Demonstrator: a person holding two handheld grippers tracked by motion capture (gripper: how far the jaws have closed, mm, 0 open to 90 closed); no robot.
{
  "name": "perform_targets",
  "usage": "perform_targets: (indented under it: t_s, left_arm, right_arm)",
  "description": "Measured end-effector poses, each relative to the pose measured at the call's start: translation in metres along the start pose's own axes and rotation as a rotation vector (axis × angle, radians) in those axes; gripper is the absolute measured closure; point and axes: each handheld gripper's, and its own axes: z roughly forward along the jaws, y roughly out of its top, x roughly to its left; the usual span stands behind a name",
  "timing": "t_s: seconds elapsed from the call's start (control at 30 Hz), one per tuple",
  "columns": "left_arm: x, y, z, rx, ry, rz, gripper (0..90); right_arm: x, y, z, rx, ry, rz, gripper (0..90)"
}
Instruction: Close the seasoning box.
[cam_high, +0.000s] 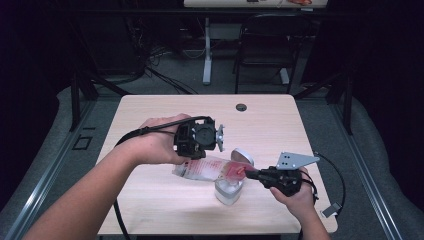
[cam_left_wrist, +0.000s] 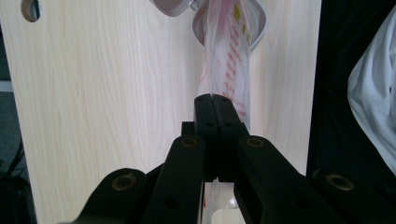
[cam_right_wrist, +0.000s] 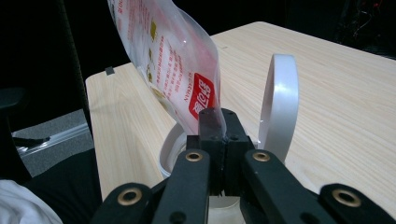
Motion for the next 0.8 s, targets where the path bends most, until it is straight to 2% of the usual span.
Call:
perform_targets:
  t_s: [0.07, 0.37, 0.6, 0.8]
  left_arm:
    - [-0.0003, 0.0013, -0.0005, -0.001, 0.009, 0.004, 90.0]
    - [0.0003, 0.0031, -0.0016, 0.033, -0.006, 0.016, 90.0]
    - [0.0001, -0.0037, 0.0014, 0.005, 0.0, -0.003, 90.0]
    - [0.0002, -0.0017, 0.0012, 0.01, -0.003, 0.002, 90.0]
  right_arm:
    - [-0.0006, -0.0006, -0.0003, -0.004, 0.001, 0.004, 90.0]
    - [-0.0003, -0.0008, -0.0001, -0.008, 0.007, 0.005, 90.0]
    - [0.0008, 0.0003, 0.0008, -0.013, 0.016, 0.001, 90.0]
    - [0.0004, 0.0002, 0.0009, -0.008, 0.01, 0.002, 90.0]
